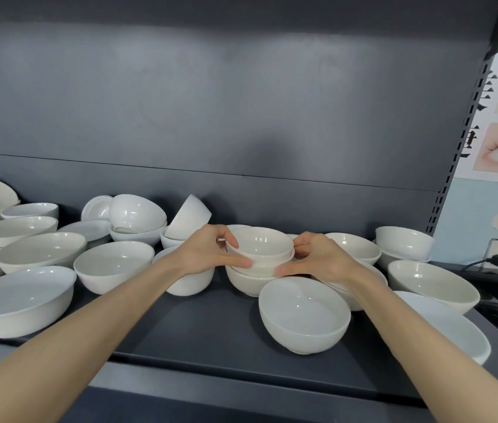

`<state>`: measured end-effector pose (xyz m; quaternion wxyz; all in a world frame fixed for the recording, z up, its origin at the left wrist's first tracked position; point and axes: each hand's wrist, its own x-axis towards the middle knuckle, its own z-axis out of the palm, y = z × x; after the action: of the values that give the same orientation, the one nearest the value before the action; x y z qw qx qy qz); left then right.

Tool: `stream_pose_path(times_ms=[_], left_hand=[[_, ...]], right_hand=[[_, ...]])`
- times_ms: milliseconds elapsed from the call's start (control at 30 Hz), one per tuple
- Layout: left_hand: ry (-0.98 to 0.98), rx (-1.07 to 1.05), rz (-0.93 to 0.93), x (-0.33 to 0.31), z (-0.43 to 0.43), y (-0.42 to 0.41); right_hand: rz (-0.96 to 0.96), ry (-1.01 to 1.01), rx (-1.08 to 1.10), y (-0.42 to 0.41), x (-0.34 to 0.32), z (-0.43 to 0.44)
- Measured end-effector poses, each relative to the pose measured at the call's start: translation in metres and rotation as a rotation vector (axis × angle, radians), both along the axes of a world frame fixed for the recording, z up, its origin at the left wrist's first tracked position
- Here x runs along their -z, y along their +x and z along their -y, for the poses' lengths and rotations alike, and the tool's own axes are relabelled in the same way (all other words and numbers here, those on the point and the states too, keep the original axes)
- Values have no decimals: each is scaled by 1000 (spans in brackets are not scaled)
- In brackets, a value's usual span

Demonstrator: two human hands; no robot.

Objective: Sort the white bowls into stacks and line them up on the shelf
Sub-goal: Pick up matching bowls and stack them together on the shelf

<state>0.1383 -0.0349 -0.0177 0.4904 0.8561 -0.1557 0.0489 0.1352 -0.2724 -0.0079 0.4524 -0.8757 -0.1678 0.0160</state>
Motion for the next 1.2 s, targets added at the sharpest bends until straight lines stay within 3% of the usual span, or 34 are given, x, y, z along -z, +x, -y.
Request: stream_pose_path(times_ms=[800,1033,1200], left_hand=[[-68,-40,62,11,0,-4],[-152,-262,164,10,-2,-37],[-175,-317,-3,29,3,-53]], right_hand=[[23,-18,-25,-6,-3,-1],[3,49,15,0,-2,-1],[-6,78,21,0,0,-7]])
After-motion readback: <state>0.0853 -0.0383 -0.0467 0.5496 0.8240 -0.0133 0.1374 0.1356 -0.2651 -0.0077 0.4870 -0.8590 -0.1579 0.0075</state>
